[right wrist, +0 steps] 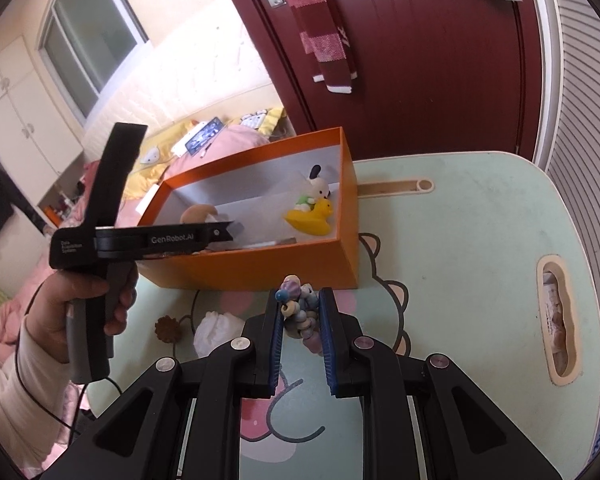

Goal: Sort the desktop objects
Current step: 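Lift the bead keychain out with the right gripper while the left grasps the bubble-wrapped item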

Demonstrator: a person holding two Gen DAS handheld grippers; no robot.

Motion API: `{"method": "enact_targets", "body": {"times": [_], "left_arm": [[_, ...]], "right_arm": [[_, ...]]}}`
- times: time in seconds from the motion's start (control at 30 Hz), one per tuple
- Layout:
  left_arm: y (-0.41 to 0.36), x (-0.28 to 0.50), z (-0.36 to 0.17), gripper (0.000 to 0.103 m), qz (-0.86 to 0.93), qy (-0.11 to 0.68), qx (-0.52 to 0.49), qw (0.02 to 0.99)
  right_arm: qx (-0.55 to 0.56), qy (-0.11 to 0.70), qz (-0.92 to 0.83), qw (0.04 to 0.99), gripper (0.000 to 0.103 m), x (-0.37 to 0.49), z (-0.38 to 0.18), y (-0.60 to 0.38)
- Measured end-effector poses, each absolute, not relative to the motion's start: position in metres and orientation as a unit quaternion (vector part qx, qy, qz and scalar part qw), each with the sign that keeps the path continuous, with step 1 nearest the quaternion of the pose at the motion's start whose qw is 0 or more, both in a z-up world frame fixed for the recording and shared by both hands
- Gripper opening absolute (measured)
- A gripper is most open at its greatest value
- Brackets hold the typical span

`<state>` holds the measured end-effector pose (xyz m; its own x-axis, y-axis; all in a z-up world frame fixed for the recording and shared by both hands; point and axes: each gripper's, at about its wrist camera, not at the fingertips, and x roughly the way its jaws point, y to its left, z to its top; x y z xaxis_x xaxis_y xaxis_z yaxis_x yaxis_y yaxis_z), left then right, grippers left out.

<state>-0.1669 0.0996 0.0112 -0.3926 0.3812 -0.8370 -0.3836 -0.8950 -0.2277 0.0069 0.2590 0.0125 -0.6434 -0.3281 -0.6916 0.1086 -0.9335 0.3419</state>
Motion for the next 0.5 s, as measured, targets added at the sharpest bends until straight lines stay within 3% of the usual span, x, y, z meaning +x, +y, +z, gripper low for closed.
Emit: {"method": "enact_targets", "body": {"times": [0.33, 0.5], "left_arm": [[0.058, -0.117, 0.088, 0.035, 0.868, -0.029, -0.422, 0.261], [0.042, -0.089, 0.082, 0.035, 0.861, -0.034, -0.430, 0.270]], "right_arm": [[0.418, -0.105, -0.894, 0.121, 0.017, 0.002, 0.005, 0.241], [0.421, -0.086, -0.895, 0.119, 0.017, 0.000, 0.001, 0.232]]}}
